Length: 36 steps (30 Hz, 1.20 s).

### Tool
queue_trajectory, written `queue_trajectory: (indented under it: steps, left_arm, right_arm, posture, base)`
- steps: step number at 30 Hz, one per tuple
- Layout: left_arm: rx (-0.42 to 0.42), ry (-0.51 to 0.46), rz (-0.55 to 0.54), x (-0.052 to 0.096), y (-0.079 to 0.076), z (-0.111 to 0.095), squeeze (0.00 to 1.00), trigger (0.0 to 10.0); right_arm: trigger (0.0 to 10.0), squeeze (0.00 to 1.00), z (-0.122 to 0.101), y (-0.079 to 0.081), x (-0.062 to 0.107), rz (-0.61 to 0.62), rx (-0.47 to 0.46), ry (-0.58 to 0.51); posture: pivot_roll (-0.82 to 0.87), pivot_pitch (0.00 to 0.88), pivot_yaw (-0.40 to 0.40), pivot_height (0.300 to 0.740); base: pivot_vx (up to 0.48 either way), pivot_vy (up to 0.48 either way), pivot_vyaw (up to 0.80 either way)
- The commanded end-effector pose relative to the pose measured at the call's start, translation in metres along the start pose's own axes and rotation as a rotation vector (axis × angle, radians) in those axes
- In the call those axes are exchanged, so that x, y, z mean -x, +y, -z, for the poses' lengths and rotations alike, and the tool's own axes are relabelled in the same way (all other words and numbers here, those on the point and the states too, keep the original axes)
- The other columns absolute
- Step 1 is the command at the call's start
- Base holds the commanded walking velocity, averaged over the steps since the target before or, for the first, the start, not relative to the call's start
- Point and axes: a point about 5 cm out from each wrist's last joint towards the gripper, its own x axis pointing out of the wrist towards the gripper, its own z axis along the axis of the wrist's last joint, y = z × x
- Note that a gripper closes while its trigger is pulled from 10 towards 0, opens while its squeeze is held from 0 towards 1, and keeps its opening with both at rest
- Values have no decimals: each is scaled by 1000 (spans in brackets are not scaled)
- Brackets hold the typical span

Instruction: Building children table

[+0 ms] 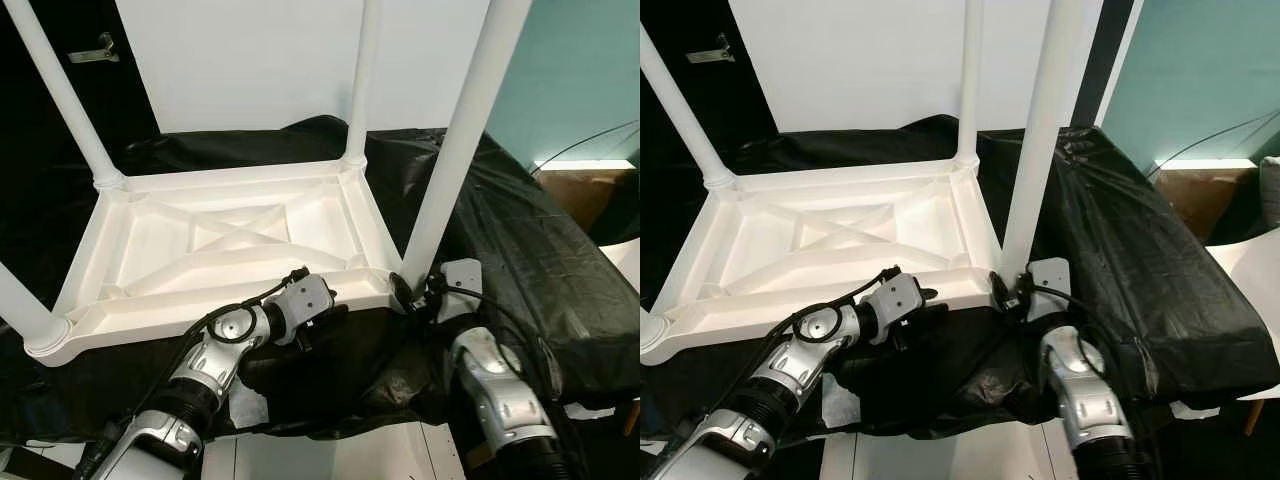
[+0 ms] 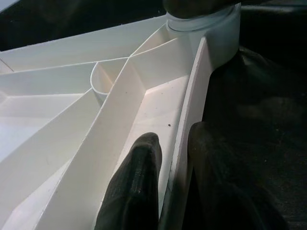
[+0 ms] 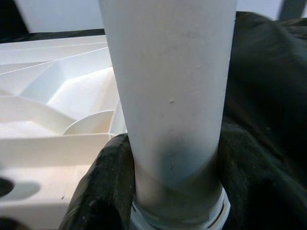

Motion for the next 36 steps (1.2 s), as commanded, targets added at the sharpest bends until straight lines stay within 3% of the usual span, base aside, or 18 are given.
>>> queue_trajectory:
  steps: [1,2,6,11,12,13,17,18,22,23,24,27,29,32,33,34,35,36]
  left_arm:
    - [20,99,180,-6,-34,22,0,10000]
    - [19,96,184,-7,-36,21,0,10000]
    - [19,100,186,-7,-37,21,0,10000]
    - [20,109,182,-6,-37,23,0,10000]
    - [21,108,182,-6,-38,23,0,10000]
    - [23,107,182,-6,-39,23,0,10000]
    - [25,107,181,-7,-39,23,0,10000]
    - [26,106,181,-7,-39,23,0,10000]
    - [28,103,178,-8,-39,22,0,10000]
    - [28,103,178,-8,-39,22,0,10000]
    - [28,103,178,-8,-39,22,0,10000]
    - [25,117,182,-7,-40,26,0,10000]
    - [25,117,182,-7,-40,26,0,10000]
    - [20,122,182,-7,-40,27,0,10000]
    - [20,122,182,-7,-40,27,0,10000]
    - [19,123,182,-7,-40,27,0,10000]
    - [19,123,182,-7,-40,27,0,10000]
    - [18,123,181,-7,-40,27,0,10000]
  right_arm:
    - [0,0,30,-27,6,204,82,167]
    - [0,0,27,-27,7,275,57,134]
    - [0,0,13,-19,10,355,7,32]
    - [0,0,10,-17,12,389,0,21]
    - [4431,0,11,-17,11,383,0,26]
    - [10000,0,11,-14,9,346,-6,28]
    - [10000,0,10,-9,6,305,-5,26]
    - [10000,1000,11,-6,5,271,-15,36]
    - [10000,1000,9,-2,2,134,6,9]
    - [10000,0,5,-6,2,111,27,-26]
    - [10000,0,5,-6,2,111,27,-26]
    - [10000,0,-10,-28,1,22,118,-116]
    - [10000,0,-10,-28,1,22,118,-116]
    - [10000,0,-18,-42,-4,-147,110,-104]
    - [10000,0,-18,-42,-4,-147,110,-104]
    - [10000,0,-22,-43,-5,-268,108,-84]
    - [10000,0,-22,-43,-5,-268,108,-84]
    - [10000,0,-24,-43,-5,-367,114,-73]
  posture:
    - [-1,26,-15,740]
    - [2,28,-16,740]
    - [10,27,-23,740]
    - [13,27,-26,740]
    - [12,27,-28,740]
    - [11,28,-29,740]
    - [10,28,-30,740]
    - [8,28,-31,740]
    - [1,30,-33,740]
    - [1,30,-33,740]
    - [1,30,-33,740]
    - [-9,31,-33,740]
    - [-9,31,-33,740]
    - [-11,31,-32,740]
    - [-11,31,-32,740]
    - [-10,29,-32,740]
    - [-10,29,-32,740]
    - [-10,29,-32,740]
  base:
    - [0,0,0]
    - [0,0,0]
    - [0,0,0]
    - [0,0,0]
    - [0,0,0]
    - [0,0,0]
    - [0,0,0]
    - [0,0,0]
    - [0,0,0]
    - [0,0,0]
    - [0,0,0]
    - [0,0,0]
    - [0,0,0]
    - [0,0,0]
    - [0,0,0]
    - [0,0,0]
    - [0,0,0]
    - [0,0,0]
